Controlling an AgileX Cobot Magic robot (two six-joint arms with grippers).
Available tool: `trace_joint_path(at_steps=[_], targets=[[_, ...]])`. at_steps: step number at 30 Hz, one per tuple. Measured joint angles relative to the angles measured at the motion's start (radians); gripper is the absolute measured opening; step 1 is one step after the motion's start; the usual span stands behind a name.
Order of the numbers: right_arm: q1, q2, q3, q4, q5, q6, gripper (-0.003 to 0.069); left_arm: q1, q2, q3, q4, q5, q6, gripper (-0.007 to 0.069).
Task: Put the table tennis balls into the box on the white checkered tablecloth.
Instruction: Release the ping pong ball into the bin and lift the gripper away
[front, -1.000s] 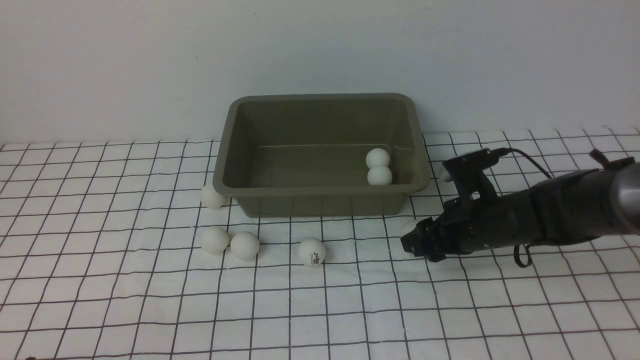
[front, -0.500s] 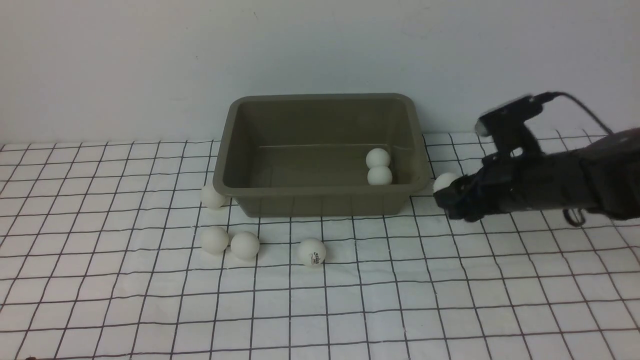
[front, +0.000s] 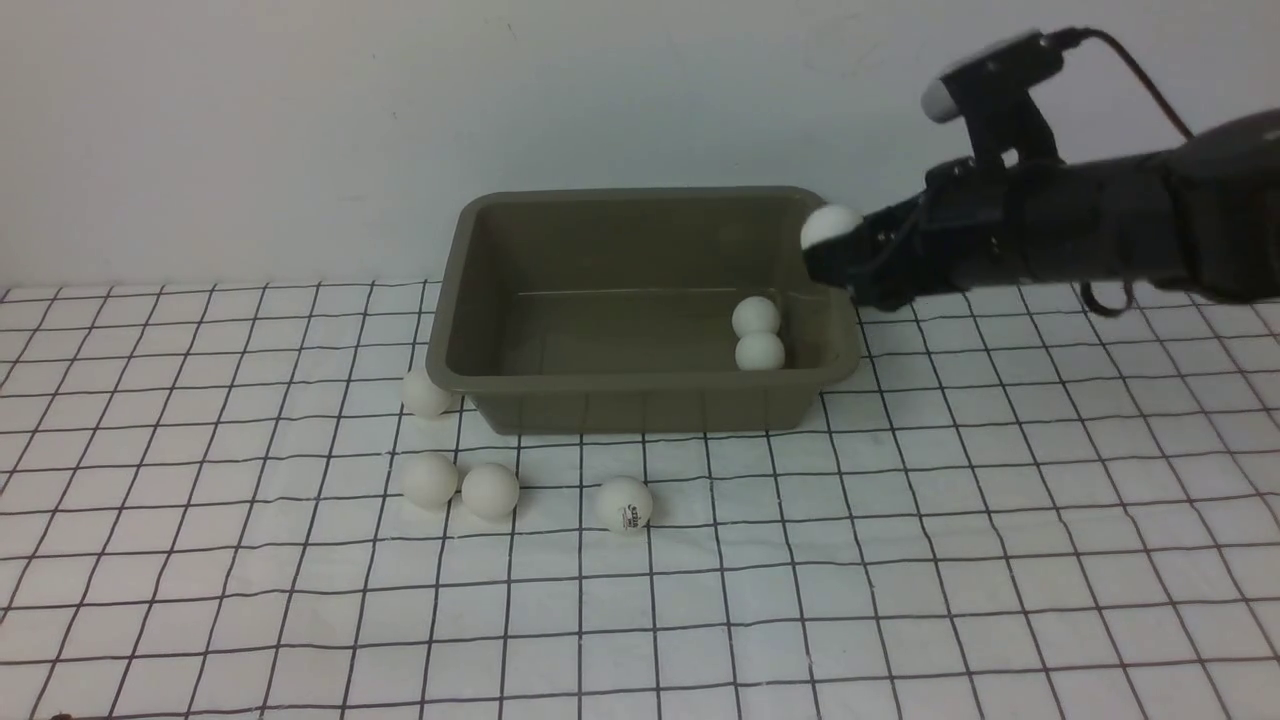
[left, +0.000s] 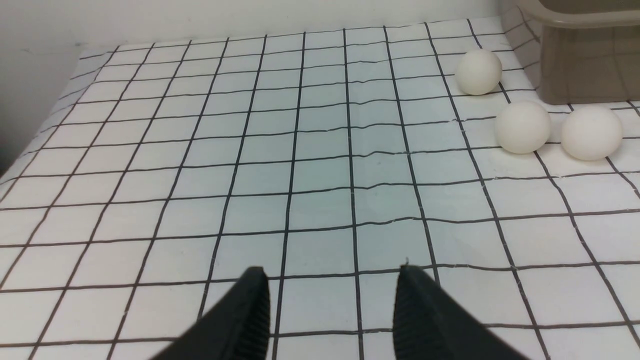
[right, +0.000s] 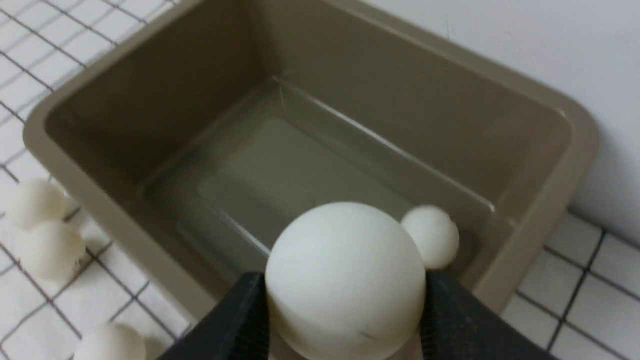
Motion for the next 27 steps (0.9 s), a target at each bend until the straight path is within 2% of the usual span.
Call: trace_joint_path(at_steps=[3,7,15,17,22,27], targets=[[0.002,0.122,-0.156,0.009,0.024,0.024,0.0356,0.000,0.000,0.000,0.000,0.000,0.000,0.0310],[0.002,0.206,-0.235,-0.017,0.042,0.042,0.0356,0.000,0.000,0.000,0.000,0.000,0.000,0.0310],[0.002,0.402,-0.394,-0.088,0.274,0.091,0.0356,0.000,0.000,0.000,0.000,0.000,0.000,0.0310],[0.002,0.401,-0.397,-0.099,0.279,0.095,0.0380,0.000,0.000,0.000,0.000,0.000,0.000,0.0310],[-0.028,0.321,-0.399,-0.115,0.269,0.097,0.0507,0.000,0.000,0.000,0.000,0.000,0.000,0.0310],[-0.119,0.142,-0.400,-0.159,0.265,0.106,0.0522,0.000,0.000,0.000,0.000,0.000,0.000,0.0310]])
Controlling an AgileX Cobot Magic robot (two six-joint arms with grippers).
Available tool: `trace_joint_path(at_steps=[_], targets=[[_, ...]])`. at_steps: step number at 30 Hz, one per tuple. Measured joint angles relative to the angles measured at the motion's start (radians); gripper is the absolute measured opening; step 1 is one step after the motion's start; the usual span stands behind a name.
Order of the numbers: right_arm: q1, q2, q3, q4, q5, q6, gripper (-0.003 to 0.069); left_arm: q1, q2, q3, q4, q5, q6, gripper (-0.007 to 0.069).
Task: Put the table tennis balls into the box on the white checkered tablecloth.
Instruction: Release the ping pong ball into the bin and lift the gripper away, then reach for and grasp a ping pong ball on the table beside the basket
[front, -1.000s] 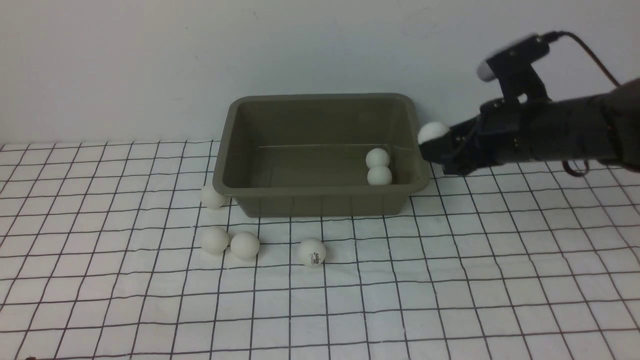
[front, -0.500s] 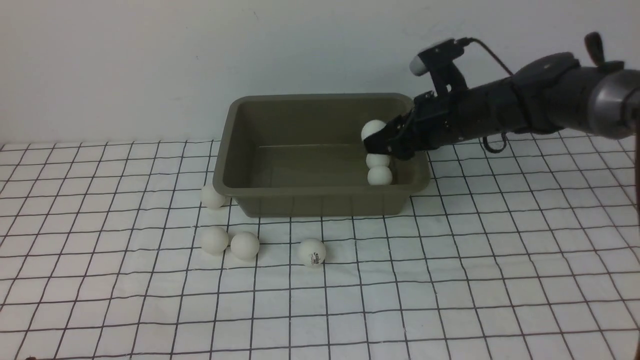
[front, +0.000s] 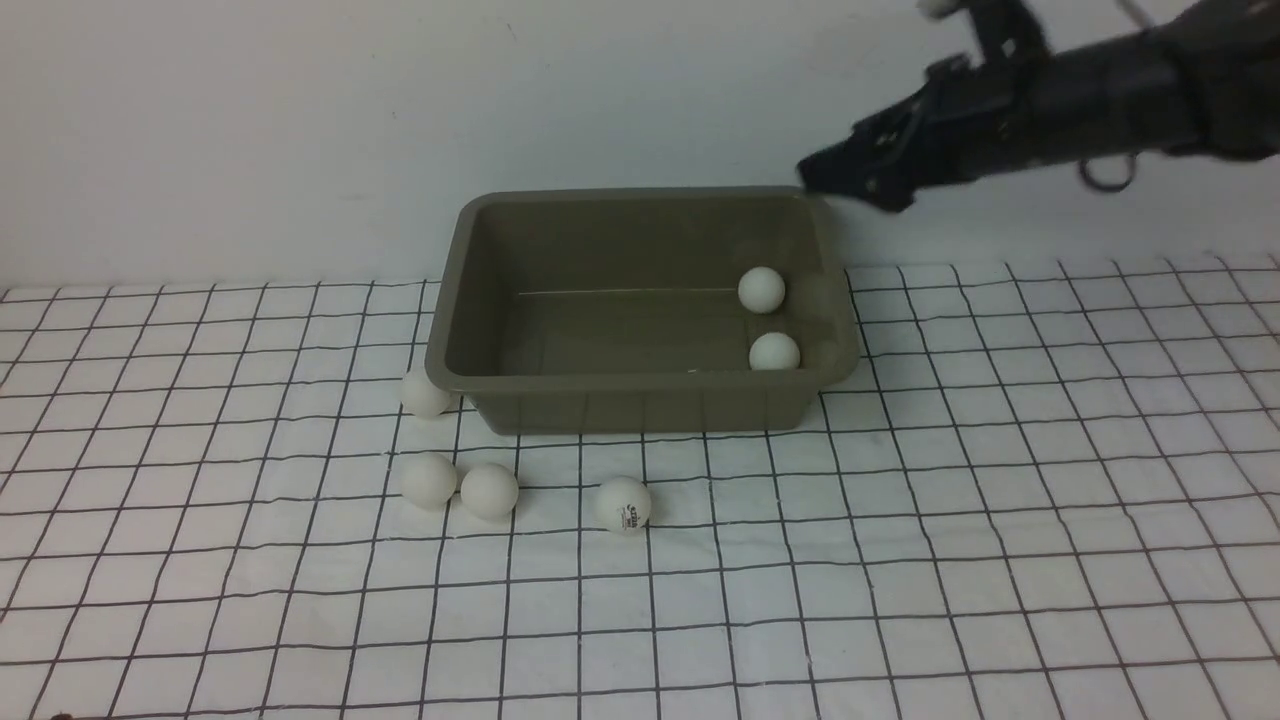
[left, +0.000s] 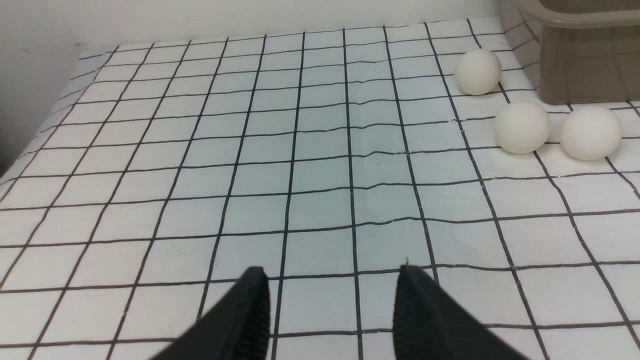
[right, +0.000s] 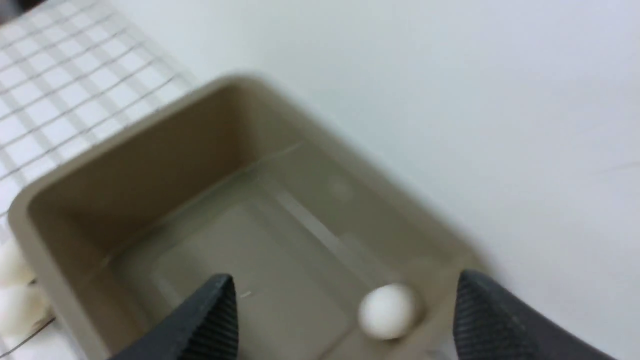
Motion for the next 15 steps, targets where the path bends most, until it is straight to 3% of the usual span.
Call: trace_joint_path(at_steps=[10,12,15], targets=[[-0.215,-0.399,-0.003,-0.169,0.020,0.219,0.0516,0.000,0.000,0.000,0.000,0.000,0.000,0.0310],[-0.259,-0.482,-0.003,-0.241,0.020,0.316,0.0516,0.000,0.000,0.000,0.000,0.000,0.000,0.0310],[-0.300,-0.592,-0.003,-0.459,0.012,0.520,0.0516,0.000,0.000,0.000,0.000,0.000,0.000,0.0310]])
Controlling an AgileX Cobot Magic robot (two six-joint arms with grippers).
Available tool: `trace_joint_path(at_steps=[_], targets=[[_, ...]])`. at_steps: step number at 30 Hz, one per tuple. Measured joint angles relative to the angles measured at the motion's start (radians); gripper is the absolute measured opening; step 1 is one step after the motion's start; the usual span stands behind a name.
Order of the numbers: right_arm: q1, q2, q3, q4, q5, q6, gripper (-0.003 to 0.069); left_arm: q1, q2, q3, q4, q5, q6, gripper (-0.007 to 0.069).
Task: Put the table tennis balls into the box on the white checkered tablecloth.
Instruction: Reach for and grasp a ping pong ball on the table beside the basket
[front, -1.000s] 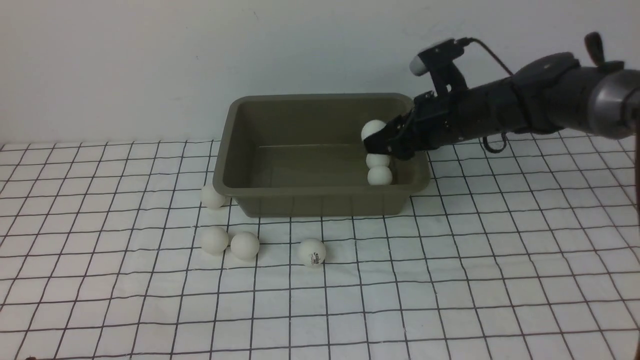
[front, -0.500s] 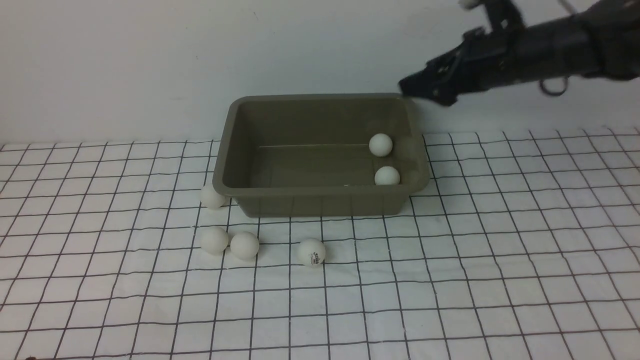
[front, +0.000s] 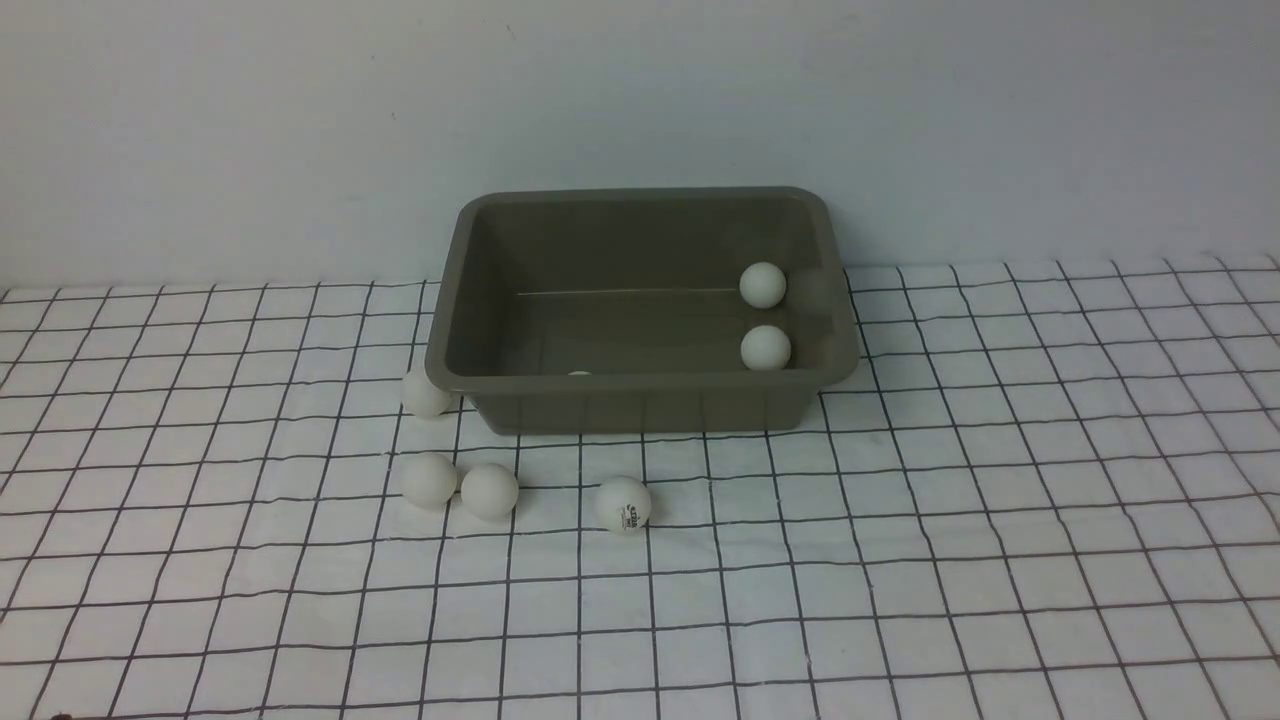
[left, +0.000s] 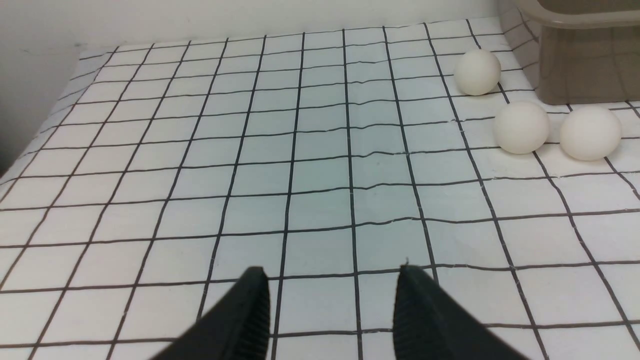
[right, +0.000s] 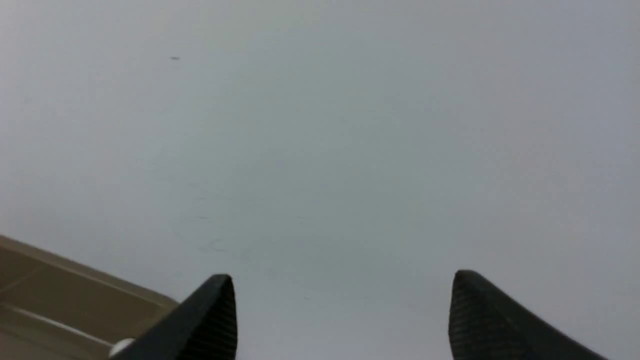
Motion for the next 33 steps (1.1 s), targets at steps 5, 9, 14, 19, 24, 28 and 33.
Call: trace_joint_path(at_steps=[5,9,14,19,24,28,33], targets=[[-0.014,-0.113,-0.001,-0.264,0.018,0.373,0.0516,0.000,0.000,0.000,0.000,0.000,0.000,0.0310],[-0.014,-0.140,-0.001,-0.248,0.091,0.522,0.0516,0.000,0.000,0.000,0.000,0.000,0.000,0.0310],[-0.014,-0.140,-0.001,-0.164,0.152,0.553,0.0516,0.000,0.000,0.000,0.000,0.000,0.000,0.0310],[-0.014,-0.140,-0.001,-0.138,0.156,0.575,0.0516,0.000,0.000,0.000,0.000,0.000,0.000,0.0310],[-0.014,-0.140,0.030,-0.067,0.092,0.483,0.0516,0.000,0.000,0.000,0.000,0.000,0.000,0.0310],[-0.014,-0.142,0.124,0.160,0.033,0.194,0.0516,0.000,0.000,0.000,0.000,0.000,0.000,0.0310],[-0.014,-0.197,0.293,0.391,0.045,-0.074,0.0516,0.000,0.000,0.000,0.000,0.000,0.000,0.0310]])
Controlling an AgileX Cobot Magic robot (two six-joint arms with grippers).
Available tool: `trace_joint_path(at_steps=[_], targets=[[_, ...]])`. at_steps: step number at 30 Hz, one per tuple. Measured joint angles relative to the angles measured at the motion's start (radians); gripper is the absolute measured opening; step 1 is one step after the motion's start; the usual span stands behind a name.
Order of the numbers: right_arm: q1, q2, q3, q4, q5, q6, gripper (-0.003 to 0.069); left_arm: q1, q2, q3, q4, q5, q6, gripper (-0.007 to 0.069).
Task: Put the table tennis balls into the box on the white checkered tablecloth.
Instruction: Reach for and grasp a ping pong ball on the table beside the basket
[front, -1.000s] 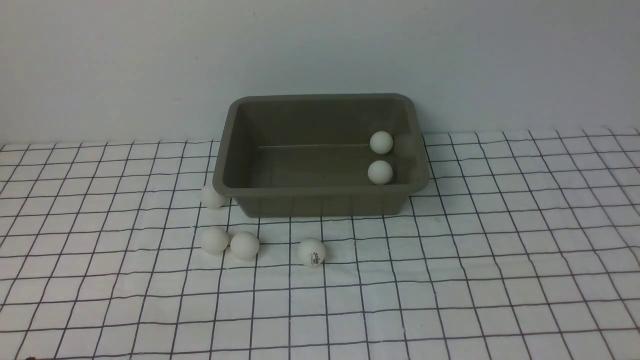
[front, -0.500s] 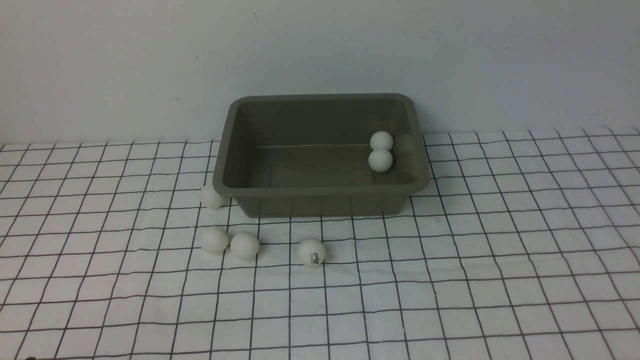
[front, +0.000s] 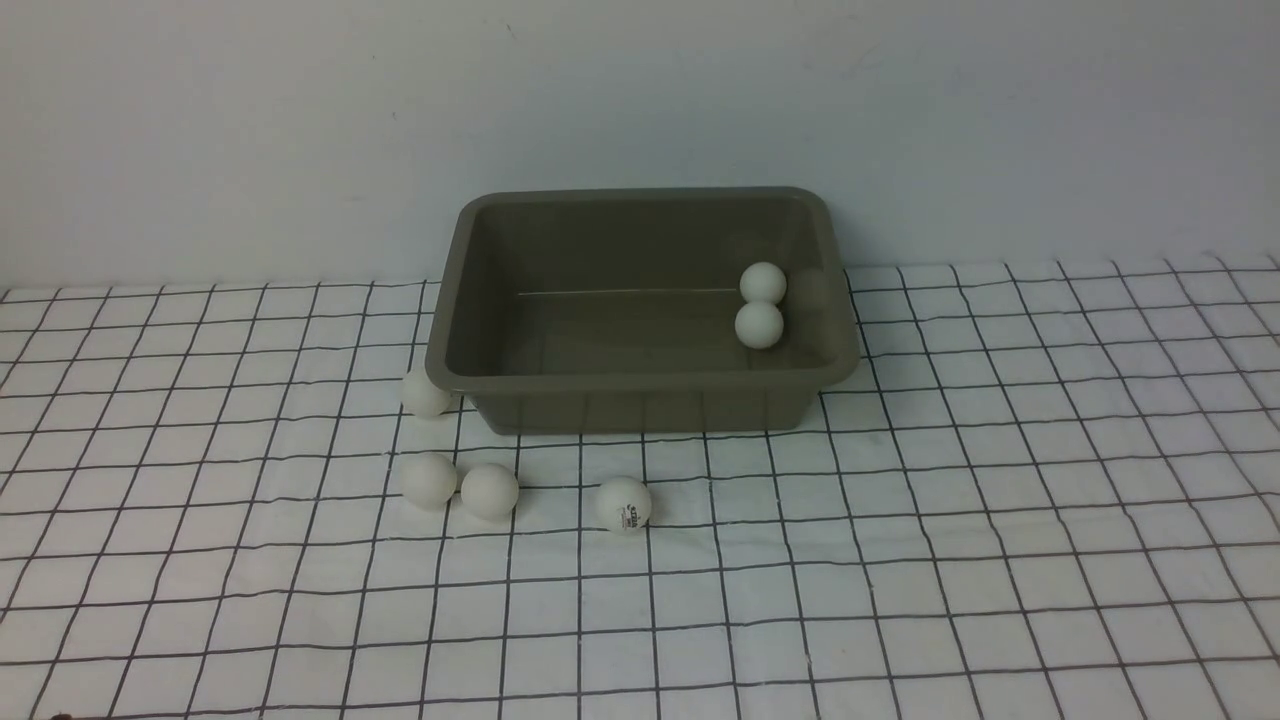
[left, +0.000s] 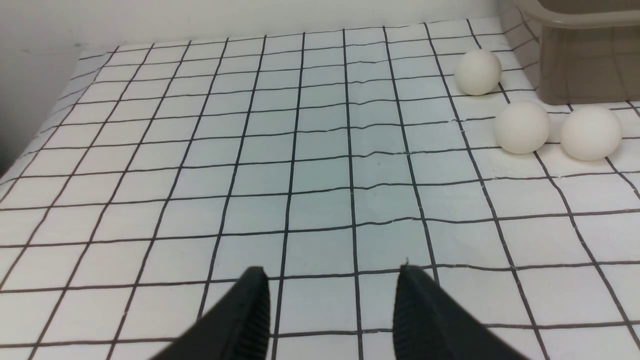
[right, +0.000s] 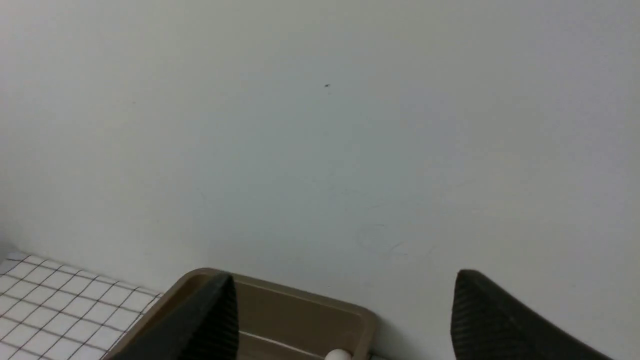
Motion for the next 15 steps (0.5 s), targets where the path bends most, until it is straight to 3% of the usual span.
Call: trace_joint_path(at_steps=[5,7,15], targets=[[0.000,-0.098,0.124,-0.038,0.000,0.054,0.0516,0.000,0.000,0.000,0.000,0.000,0.000,0.0310],[0.000,-0.132,0.150,-0.106,0.000,0.146,0.0516,0.000,0.000,0.000,0.000,0.000,0.000,0.0310],[0.000,-0.321,0.226,-0.547,0.010,0.563,0.0516,0.000,0.000,0.000,0.000,0.000,0.000,0.0310]])
